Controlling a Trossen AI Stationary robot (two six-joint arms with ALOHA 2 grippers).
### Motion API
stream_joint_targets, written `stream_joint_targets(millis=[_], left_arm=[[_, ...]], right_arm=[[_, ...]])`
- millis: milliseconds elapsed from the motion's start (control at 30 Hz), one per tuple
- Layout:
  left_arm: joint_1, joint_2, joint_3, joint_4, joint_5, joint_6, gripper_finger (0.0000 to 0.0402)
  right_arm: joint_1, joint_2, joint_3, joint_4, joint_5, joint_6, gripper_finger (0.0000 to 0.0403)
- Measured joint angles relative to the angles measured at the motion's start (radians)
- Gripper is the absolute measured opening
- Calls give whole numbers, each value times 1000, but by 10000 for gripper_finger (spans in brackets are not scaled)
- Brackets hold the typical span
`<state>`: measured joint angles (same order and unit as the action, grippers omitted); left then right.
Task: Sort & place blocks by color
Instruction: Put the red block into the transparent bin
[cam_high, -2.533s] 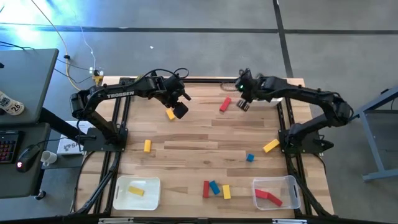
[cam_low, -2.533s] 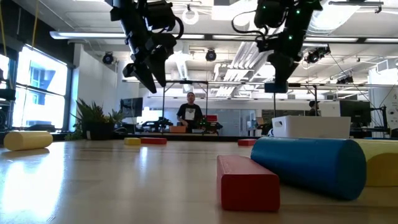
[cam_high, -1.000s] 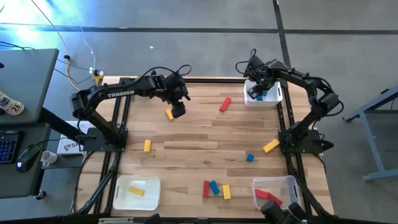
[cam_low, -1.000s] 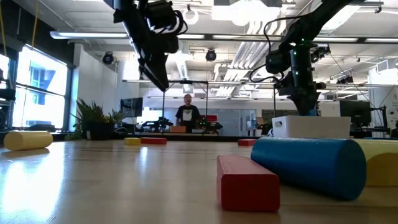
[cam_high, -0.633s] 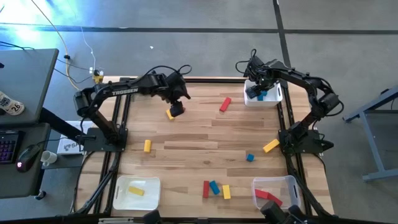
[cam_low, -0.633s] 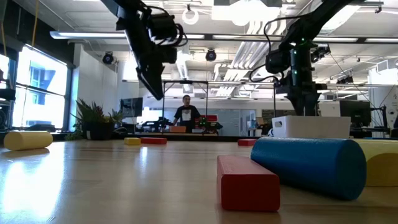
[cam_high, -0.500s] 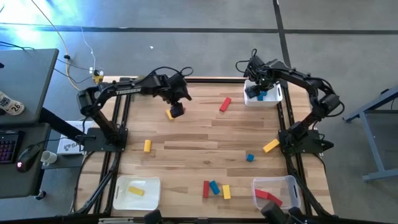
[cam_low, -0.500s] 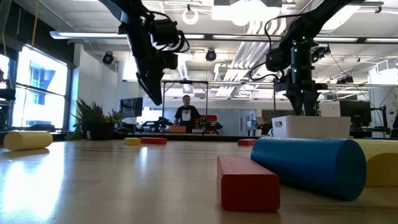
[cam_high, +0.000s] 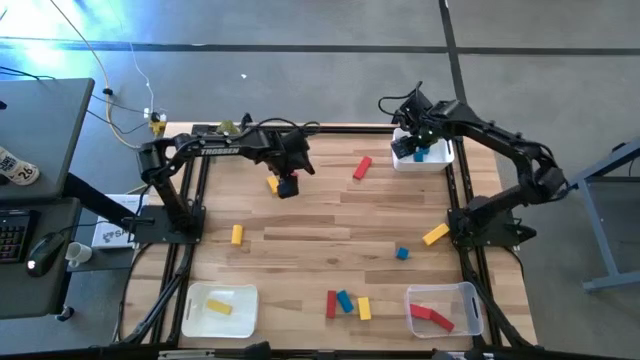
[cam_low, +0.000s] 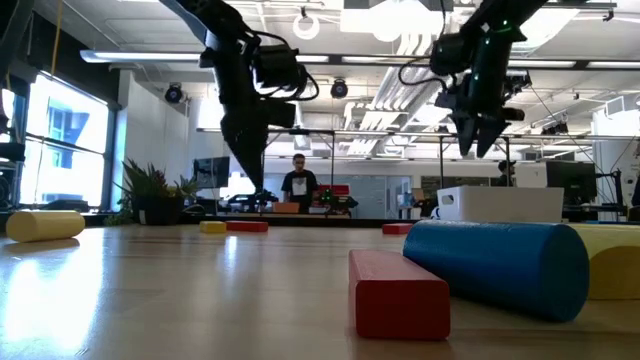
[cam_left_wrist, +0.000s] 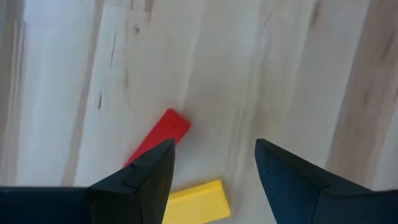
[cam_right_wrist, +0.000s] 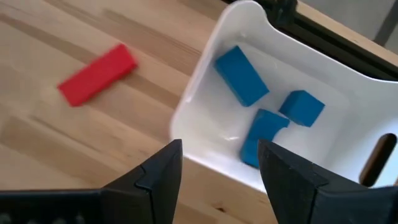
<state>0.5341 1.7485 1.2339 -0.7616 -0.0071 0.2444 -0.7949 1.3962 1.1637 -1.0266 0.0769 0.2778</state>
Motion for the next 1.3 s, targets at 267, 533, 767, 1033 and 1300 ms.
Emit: stream_joint_targets(millis=[267,533,767,1033,1300], left_arm=[[-11,60,0,-6,-95,139,211],[-11,121,0,-4,-145,213,211],[-10,158,0,9,-245,219,211],[1,158,0,60,-240,280,211],[10,221,5,60,-228,309,211]], right_arm=[[65,-43,0,14,1,62,194],[108,-43,0,44,1,81,194],[139,-43,0,66,28,82,194],[145,-43,0,68,28,81,194],[145,-43,0,76,28,81,194]])
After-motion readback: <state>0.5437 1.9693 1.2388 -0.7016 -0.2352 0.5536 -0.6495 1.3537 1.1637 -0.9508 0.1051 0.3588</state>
